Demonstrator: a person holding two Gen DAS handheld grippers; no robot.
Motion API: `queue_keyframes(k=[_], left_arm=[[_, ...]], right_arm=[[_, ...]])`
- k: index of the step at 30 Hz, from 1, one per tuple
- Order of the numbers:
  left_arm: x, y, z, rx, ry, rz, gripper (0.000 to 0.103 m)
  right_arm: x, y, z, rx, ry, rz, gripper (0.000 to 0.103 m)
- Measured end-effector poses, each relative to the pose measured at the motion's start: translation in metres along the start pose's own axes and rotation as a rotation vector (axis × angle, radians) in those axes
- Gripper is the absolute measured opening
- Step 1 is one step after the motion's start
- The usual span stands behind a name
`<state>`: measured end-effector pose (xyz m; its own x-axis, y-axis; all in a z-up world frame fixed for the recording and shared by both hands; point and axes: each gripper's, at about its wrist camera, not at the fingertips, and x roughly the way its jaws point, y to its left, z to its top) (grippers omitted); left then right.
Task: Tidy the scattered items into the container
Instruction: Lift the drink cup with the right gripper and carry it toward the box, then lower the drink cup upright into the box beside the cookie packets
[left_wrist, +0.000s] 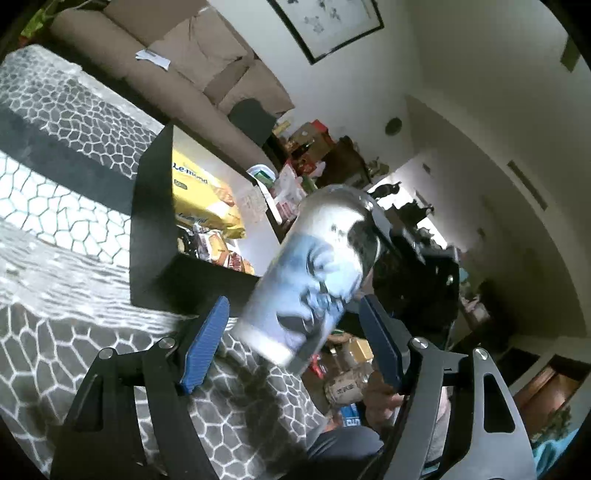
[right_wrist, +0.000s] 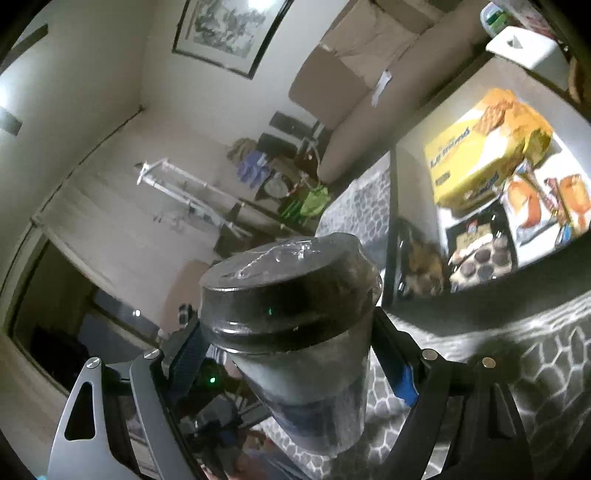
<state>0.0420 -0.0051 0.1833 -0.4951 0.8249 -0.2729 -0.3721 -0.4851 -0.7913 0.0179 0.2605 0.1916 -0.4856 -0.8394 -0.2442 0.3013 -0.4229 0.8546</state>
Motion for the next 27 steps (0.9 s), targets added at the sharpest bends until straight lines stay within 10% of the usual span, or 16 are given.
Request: queue_keyframes(k=[8,18,27], left_arm=[[0.042,0.001,0.023,-0.089,0.018,-0.059,0.07],[0.135,-0.032,0.089,0.185,0.225,0.21,0.07],[0.17,-0.008,0.097,0.144,0.285,0.276,0.069]], right_arm=[[-0.008,0.007,0.079,-0.076,-0.016,-0.124,0.085],[-0.023,-0.038,0.136,-0.196,0.018,-0.425,0.084],[0.011,-0.109,0.128,-0.078,0.167,-0.467,0.084]])
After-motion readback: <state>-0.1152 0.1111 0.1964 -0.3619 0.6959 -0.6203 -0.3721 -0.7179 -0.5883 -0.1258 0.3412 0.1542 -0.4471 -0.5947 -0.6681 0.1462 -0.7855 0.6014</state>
